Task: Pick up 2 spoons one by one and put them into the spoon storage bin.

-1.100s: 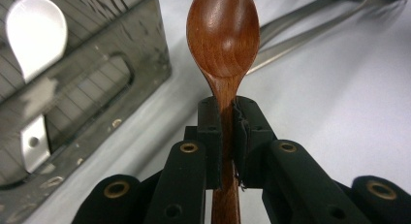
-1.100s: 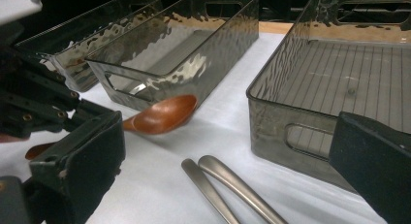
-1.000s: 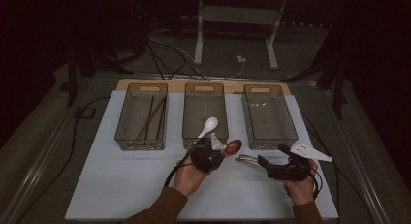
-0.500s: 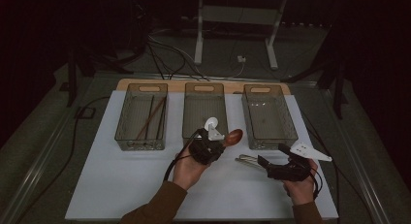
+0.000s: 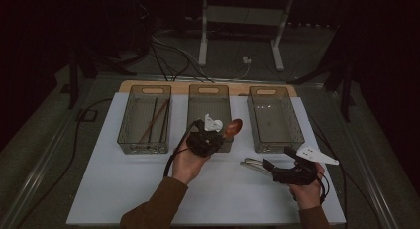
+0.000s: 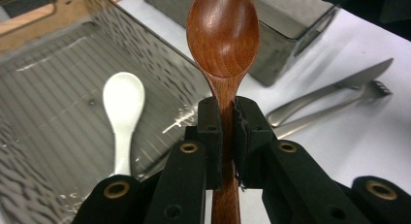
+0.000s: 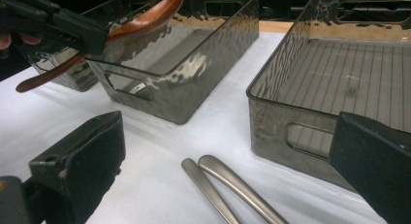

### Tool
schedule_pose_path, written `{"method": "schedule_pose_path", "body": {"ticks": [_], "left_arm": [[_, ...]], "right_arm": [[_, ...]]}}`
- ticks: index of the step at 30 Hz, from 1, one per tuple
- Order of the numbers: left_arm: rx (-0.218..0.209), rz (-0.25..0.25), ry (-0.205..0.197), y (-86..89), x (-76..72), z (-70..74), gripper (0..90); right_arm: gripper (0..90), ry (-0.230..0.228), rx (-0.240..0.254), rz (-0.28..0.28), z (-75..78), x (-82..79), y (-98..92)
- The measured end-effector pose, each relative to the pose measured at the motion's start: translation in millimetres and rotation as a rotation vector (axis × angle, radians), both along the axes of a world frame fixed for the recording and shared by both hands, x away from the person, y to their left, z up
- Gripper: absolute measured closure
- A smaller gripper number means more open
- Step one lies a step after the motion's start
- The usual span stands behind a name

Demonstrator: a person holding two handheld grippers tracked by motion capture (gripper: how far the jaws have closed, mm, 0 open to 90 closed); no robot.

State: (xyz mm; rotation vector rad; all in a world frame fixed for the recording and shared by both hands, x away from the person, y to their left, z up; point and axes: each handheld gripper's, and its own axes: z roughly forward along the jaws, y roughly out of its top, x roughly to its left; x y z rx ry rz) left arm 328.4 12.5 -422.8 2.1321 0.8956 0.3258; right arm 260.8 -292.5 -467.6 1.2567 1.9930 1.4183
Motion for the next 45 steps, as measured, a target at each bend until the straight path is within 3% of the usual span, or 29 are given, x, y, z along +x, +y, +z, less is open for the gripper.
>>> {"method": "schedule_pose_path", "body": {"ticks": [27,45], "left_arm": [[-0.029,0.092,-0.024,13.4,35.9,14.7,83.9],[-0.029,0.15,-0.039,24.3,58.2,11.3,83.9]], "right_arm": [[0.0,0.002,0.001,0.0,-0.1,0.2,-0.3],[0.0,0.002,0.002,0.001,-0.1,0.4,-0.1]]}}
